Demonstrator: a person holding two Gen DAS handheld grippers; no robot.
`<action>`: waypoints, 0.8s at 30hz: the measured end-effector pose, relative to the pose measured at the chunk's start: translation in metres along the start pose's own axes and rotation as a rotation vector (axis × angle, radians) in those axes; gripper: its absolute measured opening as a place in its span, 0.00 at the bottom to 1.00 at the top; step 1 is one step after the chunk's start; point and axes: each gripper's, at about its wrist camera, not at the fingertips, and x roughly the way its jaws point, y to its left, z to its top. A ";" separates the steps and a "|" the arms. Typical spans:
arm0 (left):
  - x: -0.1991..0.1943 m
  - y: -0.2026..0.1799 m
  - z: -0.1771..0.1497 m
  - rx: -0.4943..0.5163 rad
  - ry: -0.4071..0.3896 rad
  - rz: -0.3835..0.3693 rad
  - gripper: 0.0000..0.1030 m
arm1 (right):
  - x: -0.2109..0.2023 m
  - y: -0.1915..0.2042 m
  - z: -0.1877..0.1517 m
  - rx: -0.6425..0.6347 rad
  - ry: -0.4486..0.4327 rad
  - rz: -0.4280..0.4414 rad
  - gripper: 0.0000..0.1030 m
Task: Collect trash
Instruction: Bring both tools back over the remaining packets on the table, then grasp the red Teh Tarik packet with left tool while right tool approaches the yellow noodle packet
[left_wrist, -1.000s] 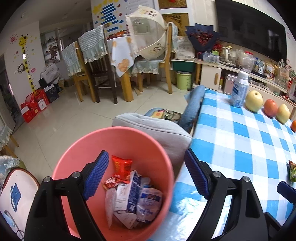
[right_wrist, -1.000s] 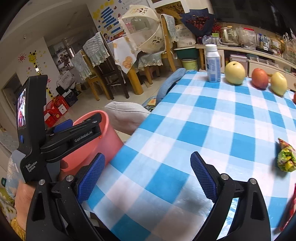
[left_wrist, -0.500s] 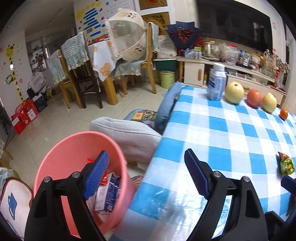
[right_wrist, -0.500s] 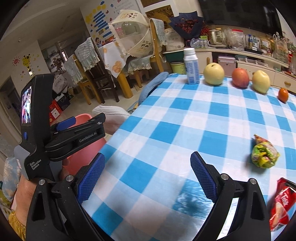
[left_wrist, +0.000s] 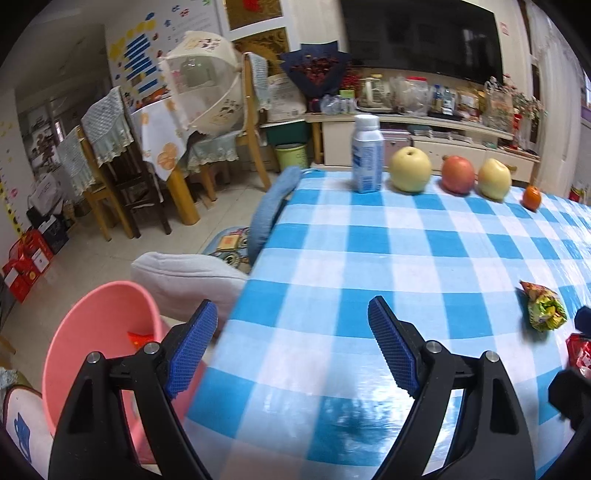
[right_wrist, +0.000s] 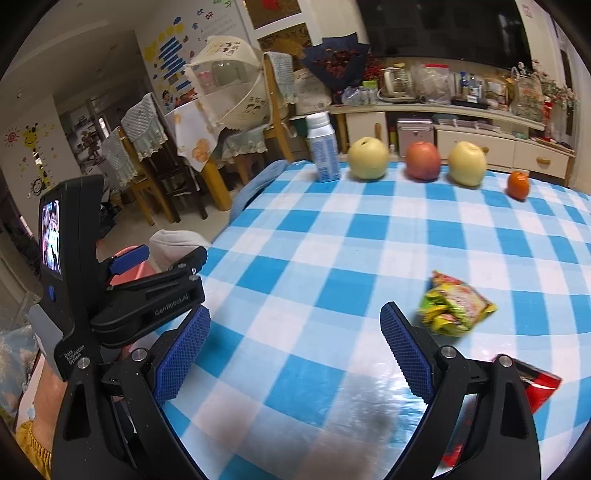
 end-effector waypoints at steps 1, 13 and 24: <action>0.000 -0.005 0.000 0.009 -0.001 -0.009 0.82 | -0.003 -0.004 0.000 0.002 -0.004 -0.005 0.90; -0.002 -0.065 -0.008 0.129 0.003 -0.080 0.82 | -0.031 -0.052 0.000 0.035 -0.048 -0.091 0.91; -0.011 -0.121 -0.019 0.231 -0.004 -0.224 0.82 | -0.046 -0.101 -0.007 0.081 -0.047 -0.166 0.91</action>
